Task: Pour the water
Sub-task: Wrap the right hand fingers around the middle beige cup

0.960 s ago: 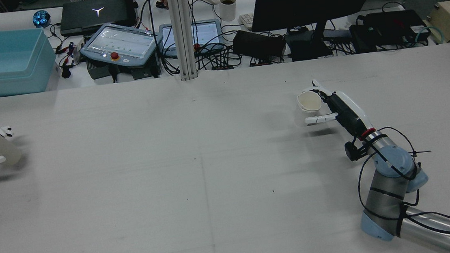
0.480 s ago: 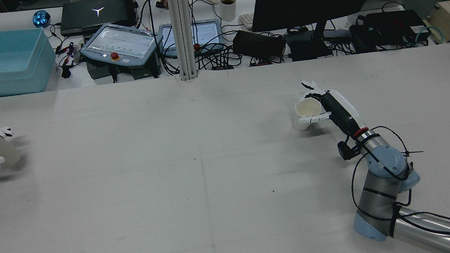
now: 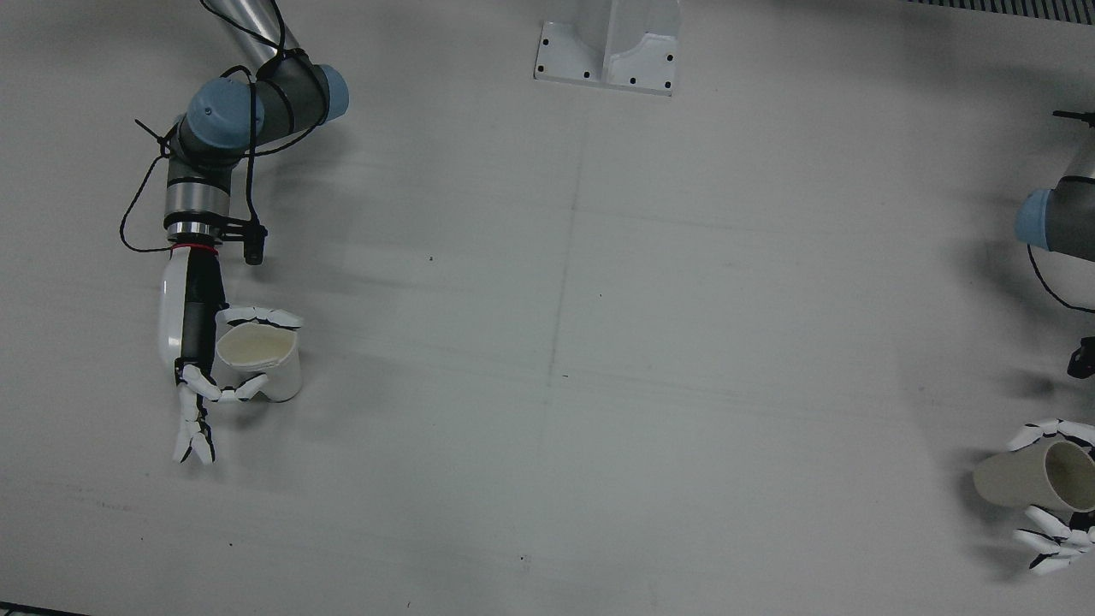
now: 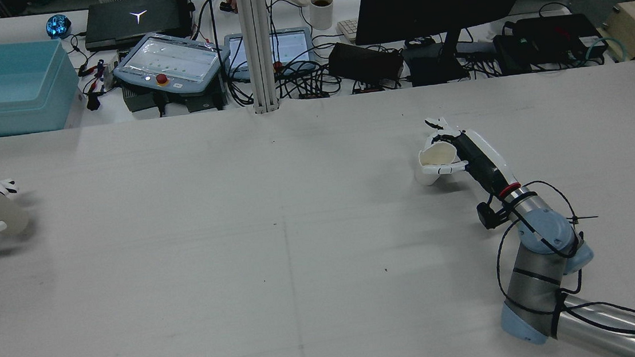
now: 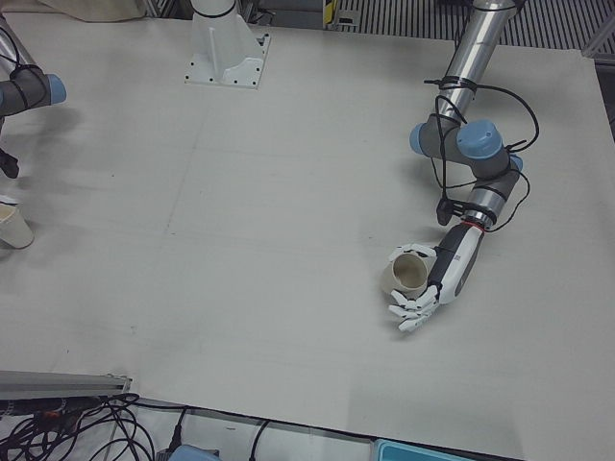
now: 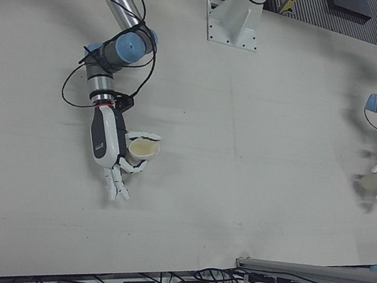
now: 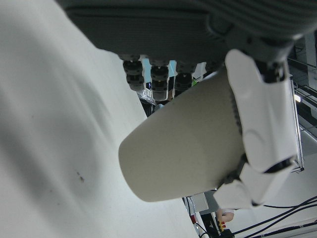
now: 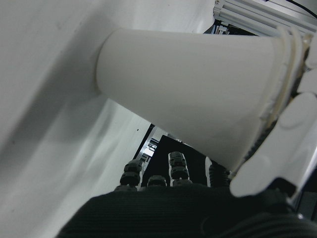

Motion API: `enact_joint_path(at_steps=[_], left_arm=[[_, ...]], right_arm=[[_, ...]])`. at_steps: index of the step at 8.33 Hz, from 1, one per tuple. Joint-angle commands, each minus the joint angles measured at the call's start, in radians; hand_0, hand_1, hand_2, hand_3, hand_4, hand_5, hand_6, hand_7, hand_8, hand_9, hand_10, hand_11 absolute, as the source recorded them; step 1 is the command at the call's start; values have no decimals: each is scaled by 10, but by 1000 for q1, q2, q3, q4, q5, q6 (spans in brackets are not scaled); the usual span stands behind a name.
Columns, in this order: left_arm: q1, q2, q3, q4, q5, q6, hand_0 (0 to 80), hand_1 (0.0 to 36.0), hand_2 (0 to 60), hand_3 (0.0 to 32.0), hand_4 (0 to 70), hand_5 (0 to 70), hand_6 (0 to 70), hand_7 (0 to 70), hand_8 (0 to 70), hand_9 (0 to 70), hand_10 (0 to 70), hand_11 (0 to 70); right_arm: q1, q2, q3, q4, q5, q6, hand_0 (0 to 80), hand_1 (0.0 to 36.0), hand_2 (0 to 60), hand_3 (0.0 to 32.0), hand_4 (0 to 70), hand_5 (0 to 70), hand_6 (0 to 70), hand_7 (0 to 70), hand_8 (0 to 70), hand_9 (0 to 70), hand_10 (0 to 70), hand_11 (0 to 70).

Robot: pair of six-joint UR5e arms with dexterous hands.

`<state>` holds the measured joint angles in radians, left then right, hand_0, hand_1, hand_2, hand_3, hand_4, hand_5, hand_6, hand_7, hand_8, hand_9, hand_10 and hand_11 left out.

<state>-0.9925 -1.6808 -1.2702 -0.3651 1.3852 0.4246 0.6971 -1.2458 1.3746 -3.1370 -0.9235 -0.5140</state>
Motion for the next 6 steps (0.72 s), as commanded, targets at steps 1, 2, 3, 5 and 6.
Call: enact_joint_path(at_steps=[1, 2, 3, 5, 6], left_arm=[[0, 1, 0, -2, 0, 0, 498, 360, 600, 0, 379, 700, 206, 356, 103, 174, 82, 136], [0, 1, 0, -2, 0, 0, 497, 360, 600, 0, 376, 700, 205, 356, 102, 174, 82, 136], [0, 1, 0, -2, 0, 0, 499, 360, 600, 0, 377, 700, 205, 354, 102, 173, 82, 137], [0, 1, 0, -2, 0, 0, 498, 360, 600, 0, 380, 700, 205, 354, 103, 173, 82, 137], [0, 3, 2, -2, 0, 0, 499, 360, 600, 0, 378, 700, 206, 354, 103, 174, 82, 137]], right_arm=[[-1, -35, 1, 0, -1, 5, 455, 92, 121, 0, 316, 449, 84, 111, 6, 8, 61, 92], [-1, -37, 1, 0, -1, 5, 455, 96, 102, 0, 233, 407, 81, 96, 6, 5, 58, 90], [-1, -35, 1, 0, -3, 3, 458, 100, 74, 0, 166, 276, 69, 66, 3, 0, 49, 79], [-1, -35, 1, 0, -3, 2, 462, 112, 44, 0, 78, 108, 41, 5, 0, 0, 33, 59], [-1, -35, 1, 0, -3, 2, 462, 111, 46, 0, 79, 108, 43, 10, 0, 0, 33, 59]])
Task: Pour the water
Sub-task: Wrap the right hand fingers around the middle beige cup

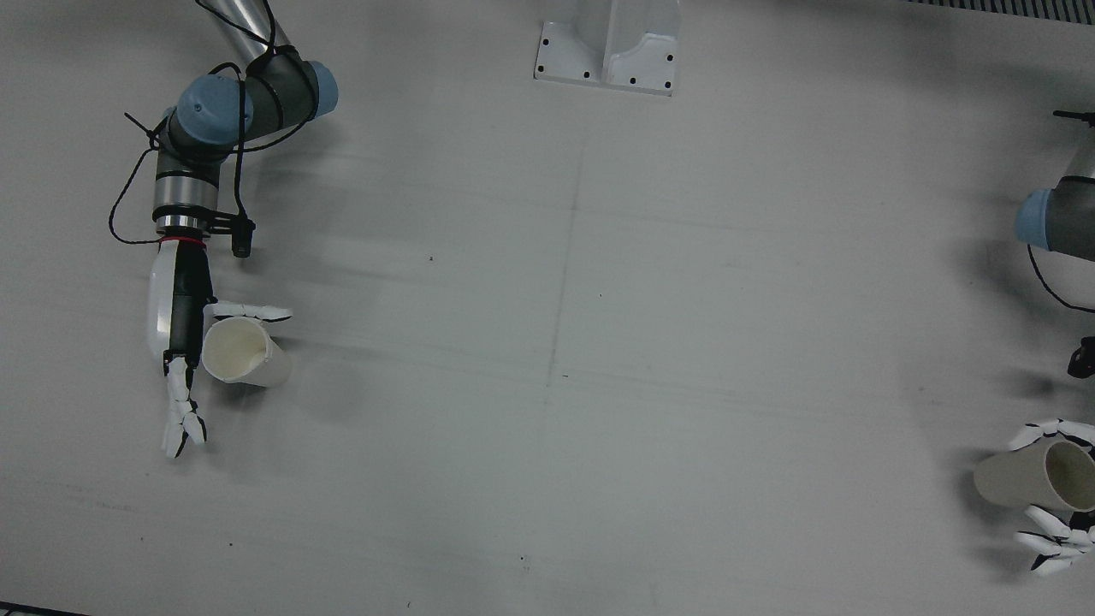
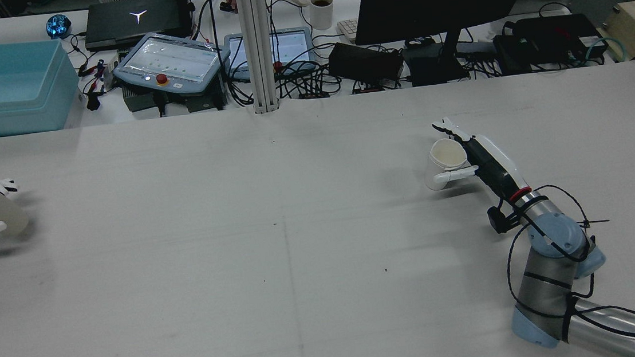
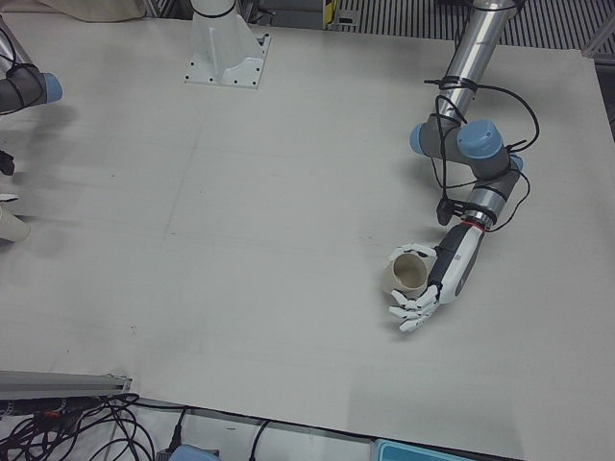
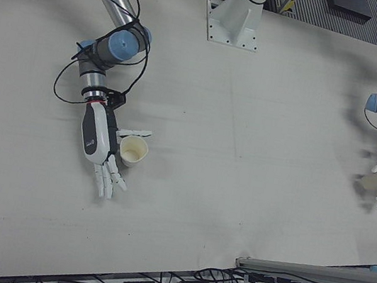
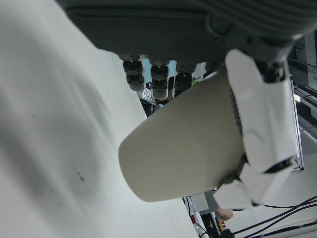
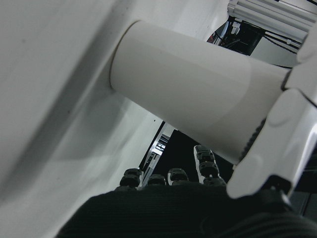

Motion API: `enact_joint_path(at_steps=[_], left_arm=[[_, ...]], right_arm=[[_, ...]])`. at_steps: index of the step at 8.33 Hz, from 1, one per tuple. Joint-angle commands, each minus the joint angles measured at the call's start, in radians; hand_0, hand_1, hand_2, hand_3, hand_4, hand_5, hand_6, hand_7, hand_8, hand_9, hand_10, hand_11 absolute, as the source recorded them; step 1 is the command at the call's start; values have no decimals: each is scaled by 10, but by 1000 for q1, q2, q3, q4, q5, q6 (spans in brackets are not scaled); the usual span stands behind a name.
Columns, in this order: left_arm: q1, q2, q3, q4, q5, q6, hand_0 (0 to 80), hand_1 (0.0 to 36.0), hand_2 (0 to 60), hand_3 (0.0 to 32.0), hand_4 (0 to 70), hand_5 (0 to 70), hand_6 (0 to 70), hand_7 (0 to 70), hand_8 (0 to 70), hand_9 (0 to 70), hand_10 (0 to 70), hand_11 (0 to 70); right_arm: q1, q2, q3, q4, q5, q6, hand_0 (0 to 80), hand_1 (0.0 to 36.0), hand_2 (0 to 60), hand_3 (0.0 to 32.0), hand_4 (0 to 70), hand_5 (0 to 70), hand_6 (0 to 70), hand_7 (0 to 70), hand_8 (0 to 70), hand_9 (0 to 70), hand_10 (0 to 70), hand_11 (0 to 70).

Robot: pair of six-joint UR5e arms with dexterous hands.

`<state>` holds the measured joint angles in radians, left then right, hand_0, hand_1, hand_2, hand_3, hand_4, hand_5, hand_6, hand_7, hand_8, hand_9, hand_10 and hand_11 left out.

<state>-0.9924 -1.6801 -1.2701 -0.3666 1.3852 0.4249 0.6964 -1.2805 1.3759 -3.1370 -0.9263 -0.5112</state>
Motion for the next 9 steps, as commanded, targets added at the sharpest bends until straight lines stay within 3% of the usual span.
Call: enact_joint_path(at_steps=[1, 4, 5, 6, 7, 8, 9], left_arm=[[0, 2, 2, 0, 0, 0, 498, 360, 600, 0, 376, 700, 205, 354, 103, 174, 83, 138], [0, 3, 2, 0, -2, 2, 499, 360, 600, 0, 372, 700, 203, 349, 102, 173, 83, 137], [0, 3, 2, 0, 0, 0, 499, 360, 600, 0, 370, 700, 202, 347, 102, 172, 83, 138], [-2, 3, 2, 0, 0, 0, 498, 360, 600, 0, 368, 700, 201, 346, 102, 172, 83, 138], [-2, 3, 2, 0, 0, 0, 500, 360, 600, 0, 367, 700, 200, 344, 101, 171, 82, 137], [-2, 3, 2, 0, -1, 2, 502, 360, 600, 0, 368, 700, 201, 345, 101, 171, 82, 137], [-2, 3, 2, 0, 0, 0, 503, 360, 600, 0, 369, 700, 200, 344, 100, 169, 82, 137]], right_arm=[[0, 0, 0, 0, 1, -1, 461, 110, 50, 0, 83, 123, 48, 19, 0, 0, 36, 64], [0, 7, 0, -2, 0, -1, 456, 103, 78, 0, 152, 289, 45, 34, 0, 0, 40, 67], [0, 10, 2, -2, 0, -1, 460, 98, 115, 0, 365, 383, 52, 51, 0, 0, 46, 70], [0, 13, 2, -2, -2, -1, 472, 116, 154, 0, 454, 512, 53, 47, 0, 0, 51, 76], [0, 13, 2, -2, -2, -1, 470, 133, 222, 0, 429, 605, 58, 49, 1, 0, 56, 85], [0, 12, 2, -2, -2, -1, 471, 146, 280, 0, 474, 629, 62, 58, 2, 0, 62, 94], [0, 13, 8, -2, -2, 2, 473, 149, 299, 0, 536, 584, 63, 61, 2, 0, 64, 97]])
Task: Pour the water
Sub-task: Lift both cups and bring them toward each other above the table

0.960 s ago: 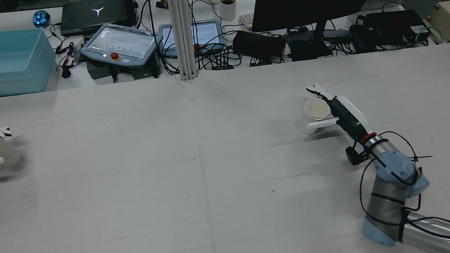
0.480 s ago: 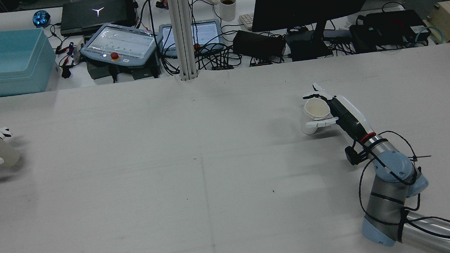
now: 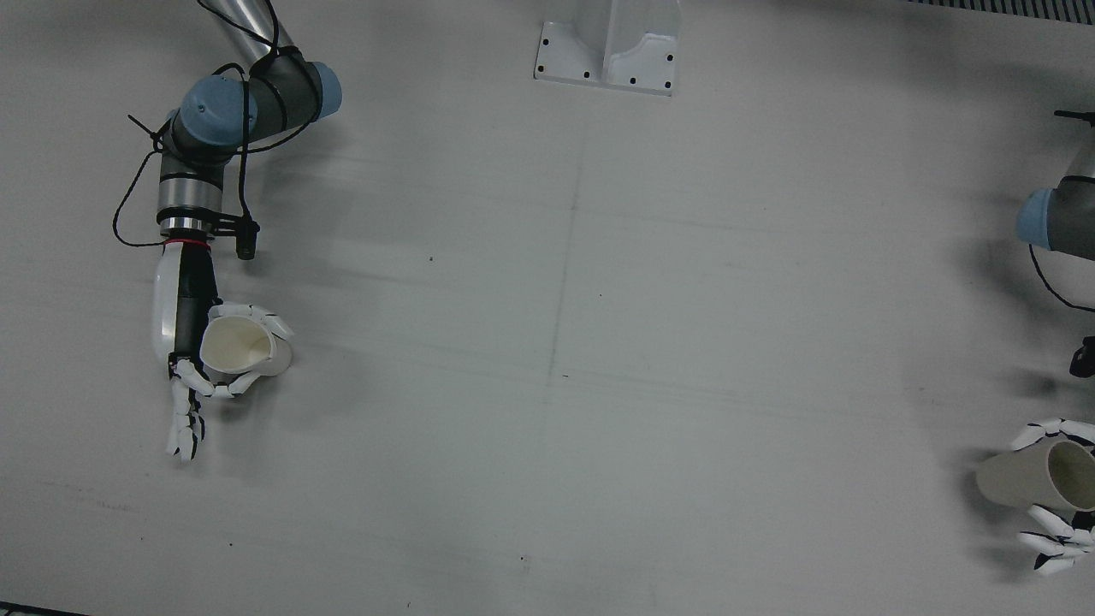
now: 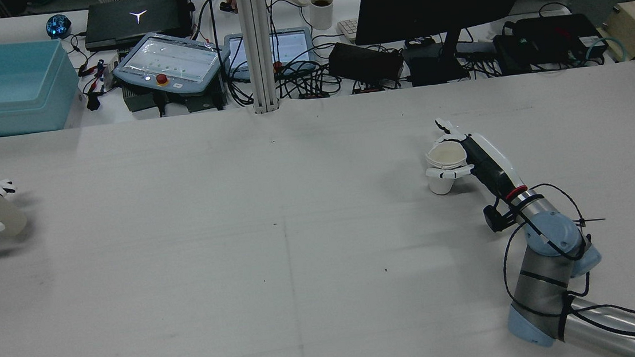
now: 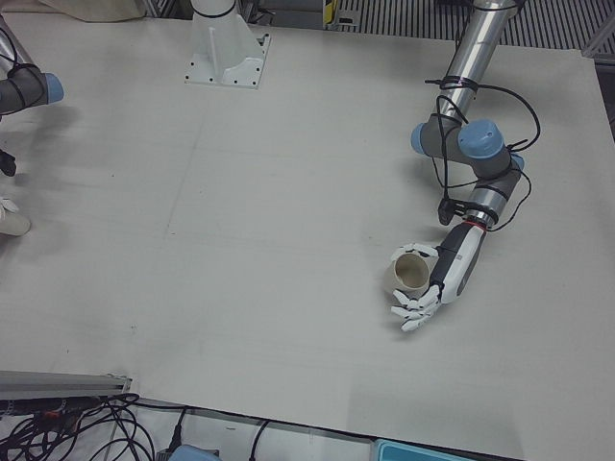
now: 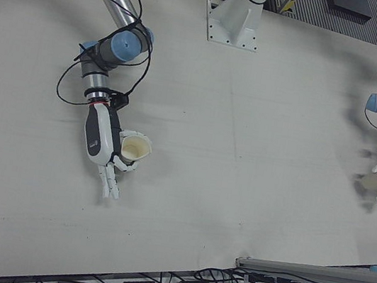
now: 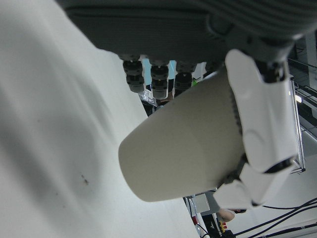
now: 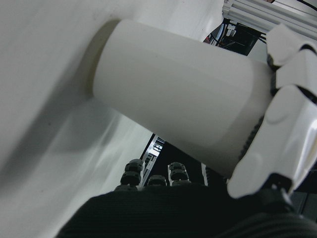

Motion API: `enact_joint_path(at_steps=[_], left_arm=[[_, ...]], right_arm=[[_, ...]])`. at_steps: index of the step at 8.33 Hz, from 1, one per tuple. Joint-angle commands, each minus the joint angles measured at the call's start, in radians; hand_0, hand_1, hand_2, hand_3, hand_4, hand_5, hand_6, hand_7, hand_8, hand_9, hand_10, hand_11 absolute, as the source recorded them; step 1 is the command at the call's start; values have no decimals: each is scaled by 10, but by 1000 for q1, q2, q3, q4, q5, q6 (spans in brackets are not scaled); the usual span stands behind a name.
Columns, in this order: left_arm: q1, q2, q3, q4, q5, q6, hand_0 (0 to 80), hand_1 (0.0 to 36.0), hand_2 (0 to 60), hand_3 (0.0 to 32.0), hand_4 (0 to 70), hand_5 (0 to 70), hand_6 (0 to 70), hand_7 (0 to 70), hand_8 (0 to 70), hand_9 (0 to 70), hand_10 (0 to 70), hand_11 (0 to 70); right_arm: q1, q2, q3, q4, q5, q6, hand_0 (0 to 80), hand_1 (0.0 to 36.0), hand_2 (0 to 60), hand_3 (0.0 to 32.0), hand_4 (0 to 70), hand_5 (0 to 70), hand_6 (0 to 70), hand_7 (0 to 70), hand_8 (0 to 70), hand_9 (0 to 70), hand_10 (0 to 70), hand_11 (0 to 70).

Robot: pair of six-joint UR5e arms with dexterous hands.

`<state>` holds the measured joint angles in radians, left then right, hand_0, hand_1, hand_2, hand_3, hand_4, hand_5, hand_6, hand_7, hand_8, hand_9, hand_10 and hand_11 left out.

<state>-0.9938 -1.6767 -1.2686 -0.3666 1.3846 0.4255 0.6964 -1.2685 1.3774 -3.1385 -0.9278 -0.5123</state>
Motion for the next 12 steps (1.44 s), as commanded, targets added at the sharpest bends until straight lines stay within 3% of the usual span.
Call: enact_joint_path(at_steps=[1, 2, 3, 5, 7, 9, 10, 11, 12], left_arm=[[0, 0, -1, 0, 1, -2, 502, 360, 600, 0, 367, 700, 200, 344, 101, 169, 82, 137], [1, 0, -11, 0, 1, -7, 502, 360, 600, 0, 366, 700, 200, 343, 101, 171, 83, 138], [3, -8, -35, 0, 2, -7, 503, 360, 600, 0, 369, 700, 200, 344, 100, 169, 82, 137], [76, -49, -95, 44, 5, 6, 504, 360, 600, 0, 399, 700, 209, 355, 99, 168, 79, 132], [173, -104, -171, 139, 5, 21, 509, 360, 600, 0, 442, 700, 221, 369, 105, 175, 78, 130], [193, -188, -181, 201, 36, 39, 521, 360, 600, 0, 461, 700, 231, 373, 113, 185, 83, 139], [195, -221, -189, 228, 50, 41, 557, 360, 600, 0, 489, 700, 240, 378, 128, 202, 92, 154], [195, -242, -190, 236, 57, 59, 590, 360, 600, 0, 536, 700, 288, 444, 170, 259, 114, 188], [198, -261, -192, 239, 63, 84, 572, 360, 600, 0, 648, 700, 316, 479, 184, 278, 126, 203]], right_arm=[[0, 1, 35, 0, 0, 9, 479, 155, 305, 0, 593, 508, 62, 55, 2, 0, 67, 100], [5, 1, 90, -2, -2, 6, 486, 165, 311, 0, 644, 441, 64, 53, 2, 0, 70, 105], [14, 3, 136, -6, -3, 0, 486, 160, 270, 0, 559, 438, 58, 54, 1, 0, 63, 96], [35, 3, 175, -8, -3, -2, 501, 178, 271, 0, 517, 515, 74, 100, 4, 6, 56, 90], [38, 3, 190, -9, -3, -3, 510, 196, 296, 0, 525, 553, 76, 107, 5, 7, 52, 85], [40, 21, 204, -9, -3, -6, 515, 200, 277, 0, 463, 574, 78, 117, 5, 9, 49, 82], [40, 43, 206, -9, -3, -17, 517, 199, 265, 0, 438, 582, 78, 122, 5, 10, 49, 82], [40, 73, 213, -9, -3, -44, 517, 200, 262, 0, 410, 590, 80, 128, 6, 11, 48, 82], [40, 90, 239, -9, -2, -87, 515, 200, 251, 0, 371, 606, 78, 129, 5, 11, 48, 83]])
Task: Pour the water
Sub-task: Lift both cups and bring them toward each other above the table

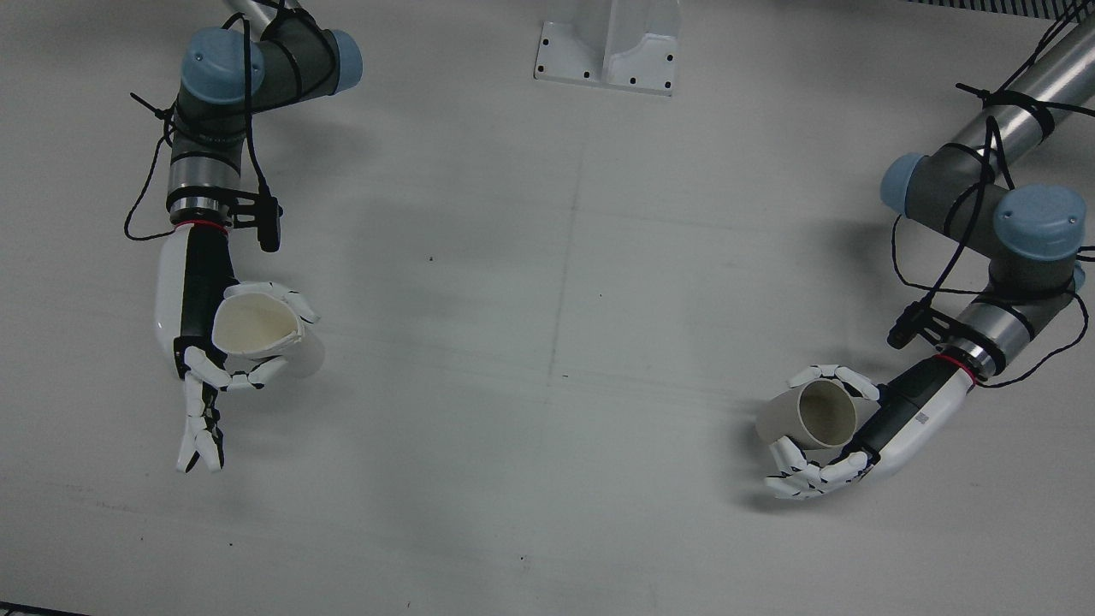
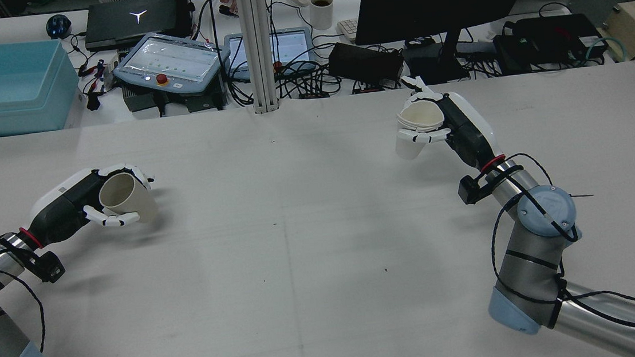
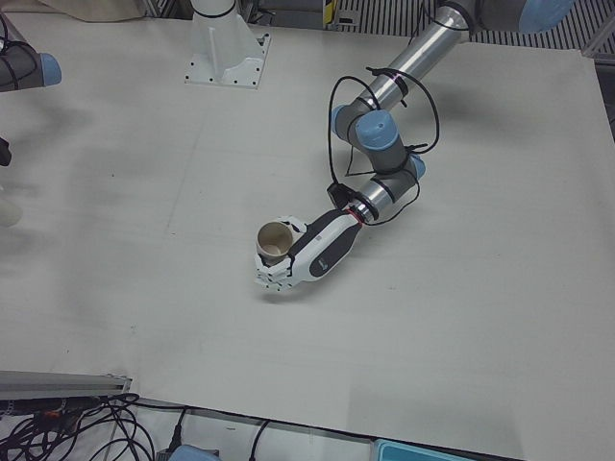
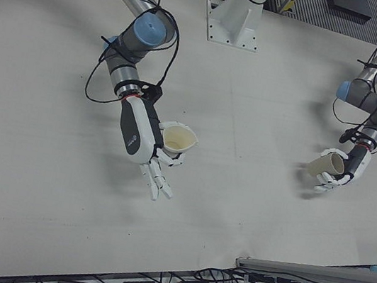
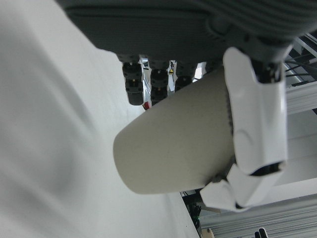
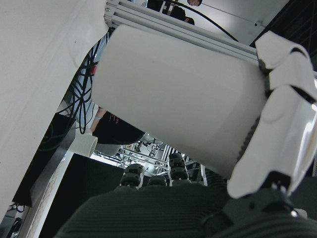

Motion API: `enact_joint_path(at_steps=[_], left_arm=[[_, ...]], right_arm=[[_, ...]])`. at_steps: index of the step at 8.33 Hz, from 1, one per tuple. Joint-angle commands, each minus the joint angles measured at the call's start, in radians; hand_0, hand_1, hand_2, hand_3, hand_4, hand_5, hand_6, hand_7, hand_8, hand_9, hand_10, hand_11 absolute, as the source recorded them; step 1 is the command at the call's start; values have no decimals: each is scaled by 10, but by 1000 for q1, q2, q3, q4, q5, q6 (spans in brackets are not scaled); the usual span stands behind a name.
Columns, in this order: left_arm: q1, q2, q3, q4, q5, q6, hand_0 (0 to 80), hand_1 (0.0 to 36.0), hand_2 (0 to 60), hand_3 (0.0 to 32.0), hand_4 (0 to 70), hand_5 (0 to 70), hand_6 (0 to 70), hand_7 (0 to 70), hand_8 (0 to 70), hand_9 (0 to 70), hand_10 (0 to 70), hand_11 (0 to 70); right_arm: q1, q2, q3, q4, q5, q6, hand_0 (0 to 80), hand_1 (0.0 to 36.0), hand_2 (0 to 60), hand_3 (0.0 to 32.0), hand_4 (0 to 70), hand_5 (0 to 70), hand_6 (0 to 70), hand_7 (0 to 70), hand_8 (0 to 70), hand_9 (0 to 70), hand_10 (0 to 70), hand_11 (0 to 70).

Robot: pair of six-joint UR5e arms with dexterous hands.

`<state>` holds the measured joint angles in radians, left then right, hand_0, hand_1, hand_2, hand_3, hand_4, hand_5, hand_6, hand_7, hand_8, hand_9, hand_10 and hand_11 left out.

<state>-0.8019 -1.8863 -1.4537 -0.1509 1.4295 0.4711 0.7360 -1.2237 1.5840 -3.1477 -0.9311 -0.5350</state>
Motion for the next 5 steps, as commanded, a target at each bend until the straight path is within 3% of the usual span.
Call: enact_joint_path(at_steps=[1, 5], left_arm=[[18, -68, -7, 33, 37, 76, 577, 360, 600, 0, 679, 700, 330, 502, 196, 295, 132, 212], [64, -114, -7, 76, 75, 119, 585, 360, 600, 0, 634, 700, 326, 491, 192, 289, 129, 206]], right_arm=[[0, 49, 78, 0, 3, -121, 517, 202, 241, 0, 338, 631, 79, 133, 5, 12, 48, 83], [-3, 85, 162, -21, 5, -302, 539, 218, 239, 0, 367, 700, 104, 182, 10, 22, 56, 97]])
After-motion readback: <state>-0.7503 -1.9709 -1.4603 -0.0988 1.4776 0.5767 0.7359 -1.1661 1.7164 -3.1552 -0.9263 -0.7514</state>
